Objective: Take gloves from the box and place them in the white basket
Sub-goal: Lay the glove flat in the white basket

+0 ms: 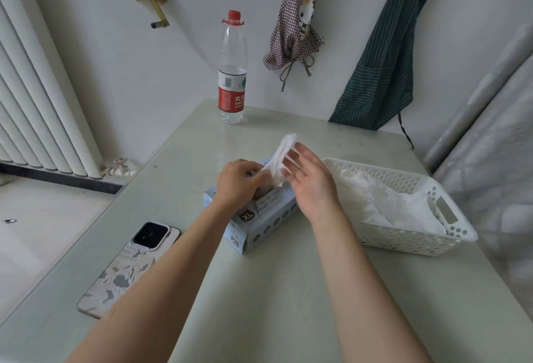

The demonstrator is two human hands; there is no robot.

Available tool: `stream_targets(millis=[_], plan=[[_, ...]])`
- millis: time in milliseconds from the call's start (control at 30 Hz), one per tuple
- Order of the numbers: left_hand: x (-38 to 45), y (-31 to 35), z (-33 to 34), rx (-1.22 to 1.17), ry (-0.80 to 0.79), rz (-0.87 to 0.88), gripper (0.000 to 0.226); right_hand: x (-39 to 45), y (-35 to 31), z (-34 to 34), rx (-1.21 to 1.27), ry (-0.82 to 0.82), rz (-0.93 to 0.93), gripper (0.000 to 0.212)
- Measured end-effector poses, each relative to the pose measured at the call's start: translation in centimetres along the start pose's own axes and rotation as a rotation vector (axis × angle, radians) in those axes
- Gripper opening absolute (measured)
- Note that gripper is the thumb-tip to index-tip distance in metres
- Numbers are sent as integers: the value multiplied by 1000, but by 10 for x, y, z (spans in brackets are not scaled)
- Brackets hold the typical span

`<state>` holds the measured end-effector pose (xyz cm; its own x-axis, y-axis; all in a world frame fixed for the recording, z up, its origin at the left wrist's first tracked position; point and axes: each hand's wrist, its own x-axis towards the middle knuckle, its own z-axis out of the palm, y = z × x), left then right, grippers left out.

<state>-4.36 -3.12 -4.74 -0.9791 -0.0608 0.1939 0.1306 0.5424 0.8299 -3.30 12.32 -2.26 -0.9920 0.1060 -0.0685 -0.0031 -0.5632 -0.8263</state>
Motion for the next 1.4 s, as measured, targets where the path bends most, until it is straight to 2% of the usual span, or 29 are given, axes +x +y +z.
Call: stream_targets(millis=[67,133,200,300,367,467,600,733,867,967,1033,1167,1300,1400], plan=[[-4,5,-2,-149,10,-57,13,1,11,-3,-335,85,-43,28],[-8,8,-5,-291,12,-98,18,-1,18,-4,-626,134,-100,27],[-10,11,-8,-377,31,-125,18,-7,17,-3,-723,95,-94,18],[-9,11,-10,-493,35,-150,14,-10,11,-3,-862,-42,-84,28],[-9,9,-10,-515,8,-127,17,-9,13,-4,-953,-98,-101,23],[-8,7,-10,-482,-16,-114,21,-6,17,-5,-871,-29,-102,7],[-6,7,-10,-479,-75,-100,23,0,17,-10,-627,99,-70,14],[2,-3,-1,-183,-118,-11,30,2,19,-10,-605,120,-74,19],[6,-6,4,36,-111,21,21,4,22,-10,-614,120,-64,6],[8,-7,7,12,-49,-7,11,6,20,-8,-648,202,-104,7],[8,-6,7,13,-20,-14,15,7,13,-7,-679,246,-180,12],[5,-3,7,45,18,-23,11,8,-5,-2,-882,237,-351,17],[1,2,3,-54,43,-5,31,11,-18,1,-956,228,-340,11],[-5,12,-1,-191,87,133,37,14,-22,0,-985,192,-295,7]])
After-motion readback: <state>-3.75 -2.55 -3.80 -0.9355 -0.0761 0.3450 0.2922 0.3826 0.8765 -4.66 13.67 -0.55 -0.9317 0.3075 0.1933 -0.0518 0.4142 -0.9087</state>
